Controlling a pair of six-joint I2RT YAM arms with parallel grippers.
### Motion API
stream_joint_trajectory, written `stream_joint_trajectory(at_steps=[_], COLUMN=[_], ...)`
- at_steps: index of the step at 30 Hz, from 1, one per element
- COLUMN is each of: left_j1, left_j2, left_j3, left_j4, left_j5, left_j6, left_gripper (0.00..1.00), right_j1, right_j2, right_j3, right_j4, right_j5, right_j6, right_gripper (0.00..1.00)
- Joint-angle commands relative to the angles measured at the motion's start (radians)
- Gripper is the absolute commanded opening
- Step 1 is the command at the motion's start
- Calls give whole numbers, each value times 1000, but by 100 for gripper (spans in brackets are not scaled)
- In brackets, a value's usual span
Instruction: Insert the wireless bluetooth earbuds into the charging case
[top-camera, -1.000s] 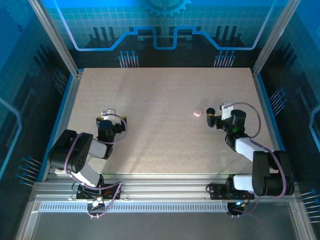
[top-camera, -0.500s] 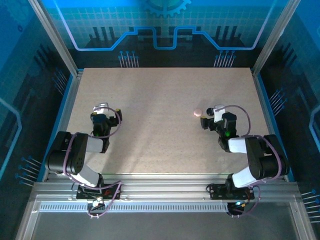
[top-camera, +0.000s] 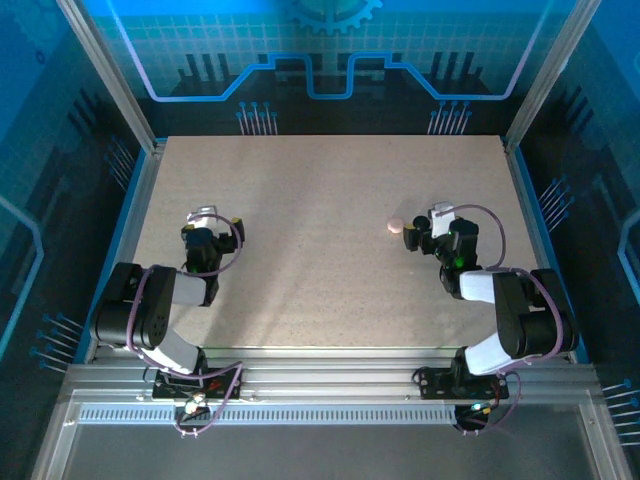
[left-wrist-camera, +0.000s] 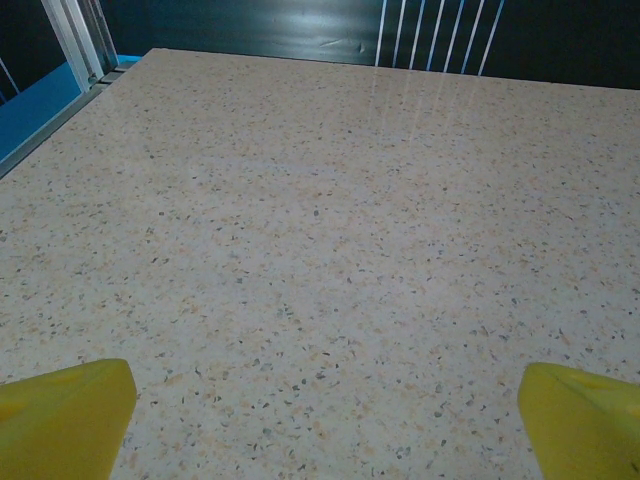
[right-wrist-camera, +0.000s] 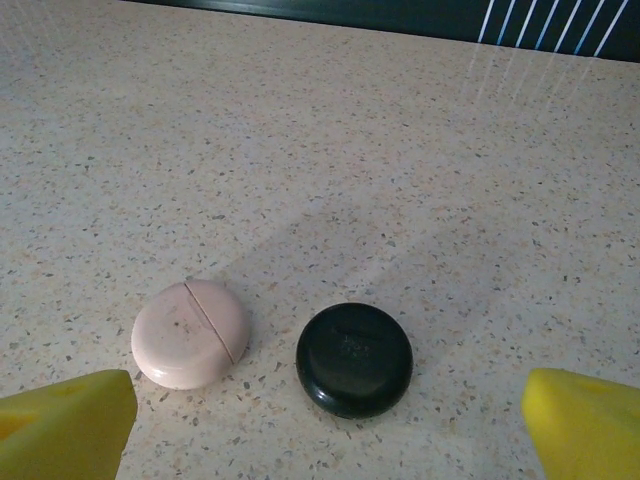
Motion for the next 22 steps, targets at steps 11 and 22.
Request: stream_joint_trajectory(at_steps=[11, 22], left_j1=[4, 2], left_j2=[-10, -10], left_j3=[7, 10], left_j4=[1, -5], left_j5=[17, 14], left_j6=[-10, -6], left_gripper=[99, 99], right_j1=[-15, -14], right_j2=[4, 4], right_j3=[12, 13], right_j4=[4, 4], right_j5=[-24, -21], right_j6=[14, 11], right_gripper=[100, 100])
